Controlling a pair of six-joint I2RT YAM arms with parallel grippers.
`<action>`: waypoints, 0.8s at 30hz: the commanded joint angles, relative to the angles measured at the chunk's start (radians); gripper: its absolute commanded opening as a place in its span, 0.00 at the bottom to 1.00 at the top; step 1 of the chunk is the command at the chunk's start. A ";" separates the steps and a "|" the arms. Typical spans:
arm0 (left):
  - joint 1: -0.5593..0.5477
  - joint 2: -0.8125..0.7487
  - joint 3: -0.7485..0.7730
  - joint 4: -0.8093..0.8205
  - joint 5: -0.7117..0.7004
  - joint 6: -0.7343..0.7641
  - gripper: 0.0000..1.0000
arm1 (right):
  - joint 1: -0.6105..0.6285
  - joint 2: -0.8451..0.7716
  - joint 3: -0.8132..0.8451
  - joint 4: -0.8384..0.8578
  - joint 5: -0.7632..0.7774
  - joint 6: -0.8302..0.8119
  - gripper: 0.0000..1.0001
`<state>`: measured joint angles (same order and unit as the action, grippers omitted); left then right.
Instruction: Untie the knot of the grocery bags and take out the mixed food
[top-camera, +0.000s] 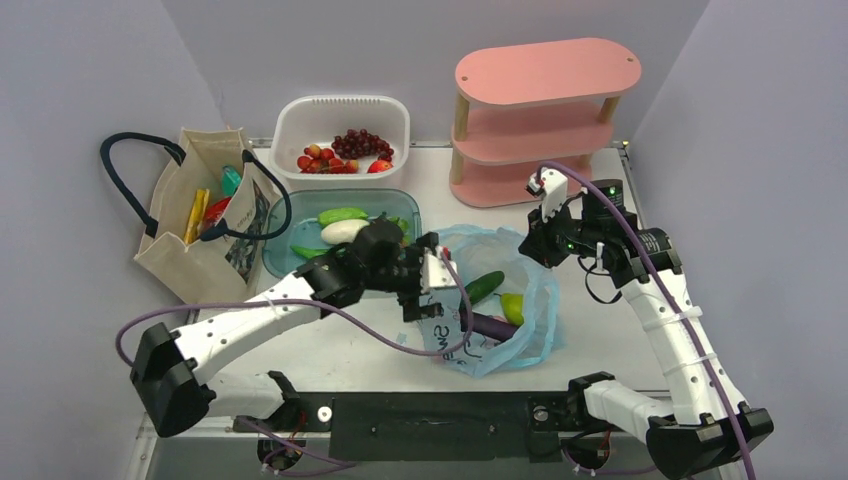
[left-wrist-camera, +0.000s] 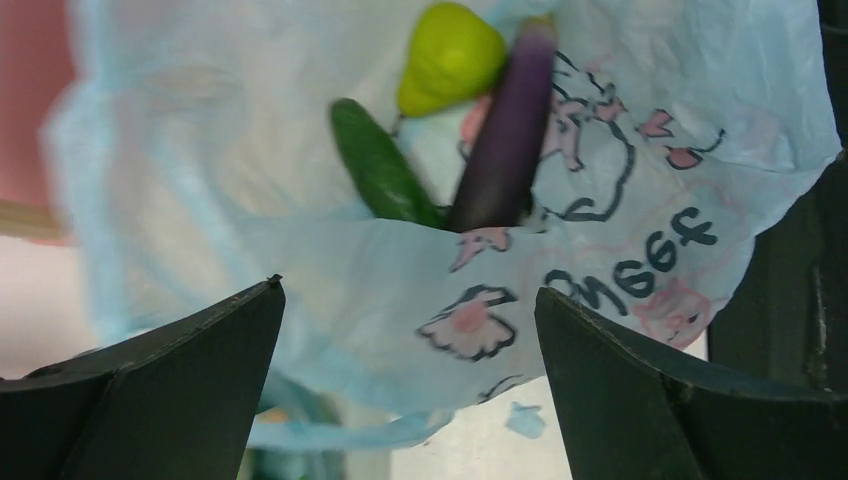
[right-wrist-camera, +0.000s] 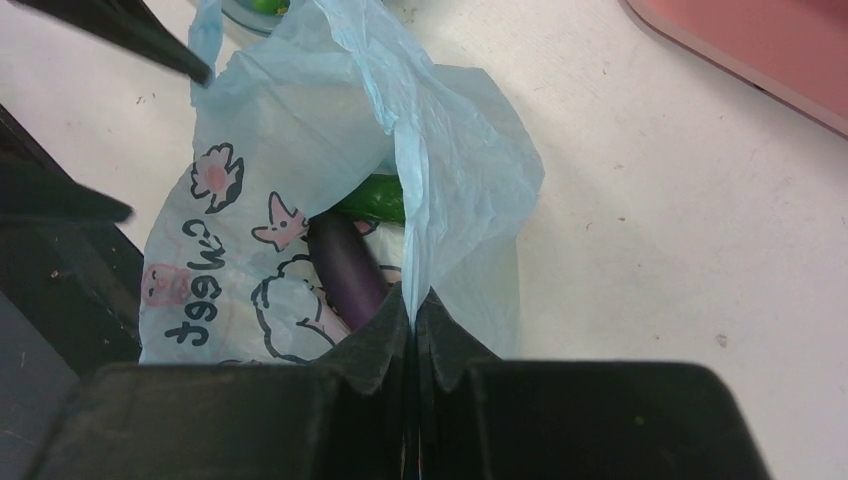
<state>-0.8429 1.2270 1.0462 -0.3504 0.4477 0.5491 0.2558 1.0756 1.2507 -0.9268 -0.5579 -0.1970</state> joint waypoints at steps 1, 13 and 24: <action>-0.132 0.072 -0.028 0.155 -0.164 -0.073 0.97 | -0.004 -0.038 -0.013 0.050 -0.019 0.027 0.00; -0.185 0.484 0.138 0.370 -0.340 -0.256 0.94 | -0.007 -0.060 -0.040 0.060 -0.014 0.051 0.00; -0.147 0.733 0.240 0.318 -0.415 -0.357 0.88 | -0.008 -0.055 -0.042 0.059 -0.011 0.042 0.00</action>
<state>-1.0164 1.8923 1.2350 -0.0319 0.0795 0.2695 0.2546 1.0359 1.2098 -0.9100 -0.5583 -0.1596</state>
